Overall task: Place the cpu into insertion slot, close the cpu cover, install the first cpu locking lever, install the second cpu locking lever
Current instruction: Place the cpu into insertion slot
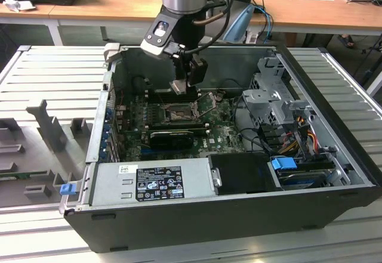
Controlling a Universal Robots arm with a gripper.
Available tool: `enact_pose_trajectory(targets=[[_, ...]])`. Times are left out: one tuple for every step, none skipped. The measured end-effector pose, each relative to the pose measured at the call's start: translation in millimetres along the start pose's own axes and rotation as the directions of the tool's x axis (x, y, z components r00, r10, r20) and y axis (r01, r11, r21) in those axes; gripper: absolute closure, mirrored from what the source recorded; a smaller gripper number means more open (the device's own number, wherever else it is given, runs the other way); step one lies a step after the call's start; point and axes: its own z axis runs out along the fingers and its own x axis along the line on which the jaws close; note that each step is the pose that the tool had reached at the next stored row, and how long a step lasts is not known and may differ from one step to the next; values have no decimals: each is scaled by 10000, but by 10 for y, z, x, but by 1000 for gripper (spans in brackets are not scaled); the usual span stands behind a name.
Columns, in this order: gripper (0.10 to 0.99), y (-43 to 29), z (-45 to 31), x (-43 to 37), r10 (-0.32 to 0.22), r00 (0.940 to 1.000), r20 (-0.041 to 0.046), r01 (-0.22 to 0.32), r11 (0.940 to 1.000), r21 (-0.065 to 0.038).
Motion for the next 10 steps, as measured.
enact_pose_trajectory(targets=[[557, -1, 8, 0, -1, 10000, 0, 1, 10000, 0], [557, -1, 12, 0, 0, 10000, 0, 0, 10000, 0], [557, -1, 18, 0, 0, 10000, 0, 0, 10000, 0], [557, -2, 22, 0, 0, 10000, 0, 0, 10000, 0], [557, -2, 27, -1, 0, 10000, 0, 0, 10000, 1], [557, -2, 32, -1, 0, 10000, 1, 0, 10000, 0], [557, -3, 36, -1, 0, 10000, 0, 0, 10000, 1], [557, -3, 41, -1, 0, 10000, 1, 0, 10000, 1], [557, -3, 45, -1, 0, 10000, 1, 0, 10000, 1], [557, -4, 49, -1, 1, 10000, 0, -1, 10000, 0]])
